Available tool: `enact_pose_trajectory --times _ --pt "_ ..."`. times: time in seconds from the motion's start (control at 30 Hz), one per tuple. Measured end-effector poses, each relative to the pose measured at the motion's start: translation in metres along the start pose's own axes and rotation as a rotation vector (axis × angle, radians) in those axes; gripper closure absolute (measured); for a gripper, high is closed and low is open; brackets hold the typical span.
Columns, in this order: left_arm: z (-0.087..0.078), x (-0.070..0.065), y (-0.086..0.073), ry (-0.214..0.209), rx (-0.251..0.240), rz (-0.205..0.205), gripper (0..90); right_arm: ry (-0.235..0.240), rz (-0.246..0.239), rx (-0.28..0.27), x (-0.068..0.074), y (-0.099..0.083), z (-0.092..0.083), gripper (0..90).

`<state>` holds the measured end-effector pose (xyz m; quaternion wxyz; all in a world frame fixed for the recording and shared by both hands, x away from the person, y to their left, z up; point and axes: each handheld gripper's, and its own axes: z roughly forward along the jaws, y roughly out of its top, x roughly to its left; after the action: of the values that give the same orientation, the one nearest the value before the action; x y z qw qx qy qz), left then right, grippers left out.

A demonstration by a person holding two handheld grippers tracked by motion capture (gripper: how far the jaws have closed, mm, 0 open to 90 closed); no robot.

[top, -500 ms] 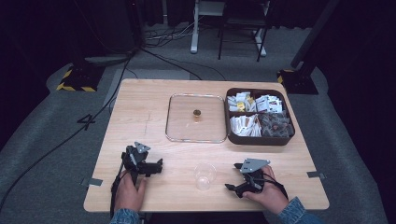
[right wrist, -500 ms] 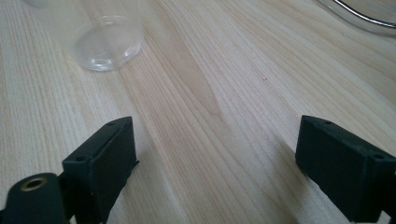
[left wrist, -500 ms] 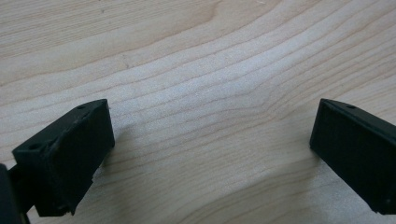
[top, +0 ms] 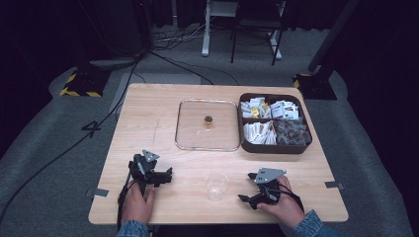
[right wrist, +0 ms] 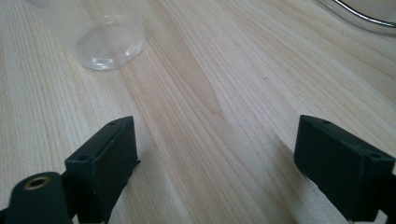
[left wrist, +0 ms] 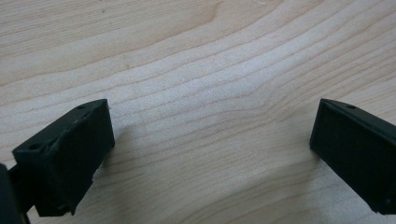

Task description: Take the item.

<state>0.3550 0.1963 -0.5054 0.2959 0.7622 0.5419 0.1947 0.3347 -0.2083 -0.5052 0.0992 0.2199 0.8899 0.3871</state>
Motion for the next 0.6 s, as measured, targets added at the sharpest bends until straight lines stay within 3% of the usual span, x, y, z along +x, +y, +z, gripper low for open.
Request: enact_pose_trajectory --times 0.23,0.33,0.47,0.6 --pt "0.000 0.000 0.000 0.000 -0.001 -0.002 0.1 -0.003 0.018 0.004 0.002 0.002 -0.002 21.2" --pt "0.000 0.000 0.000 -0.001 0.000 -0.003 0.1 0.009 0.028 -0.019 0.003 0.005 -0.006 20.3" --pt "0.000 0.000 0.000 0.000 0.001 -0.003 0.2 -0.007 0.041 -0.066 0.003 0.015 -0.020 20.9" --pt "0.000 0.000 0.000 0.001 -0.001 -0.003 0.2 -0.007 0.053 -0.077 0.003 0.023 -0.029 25.6"
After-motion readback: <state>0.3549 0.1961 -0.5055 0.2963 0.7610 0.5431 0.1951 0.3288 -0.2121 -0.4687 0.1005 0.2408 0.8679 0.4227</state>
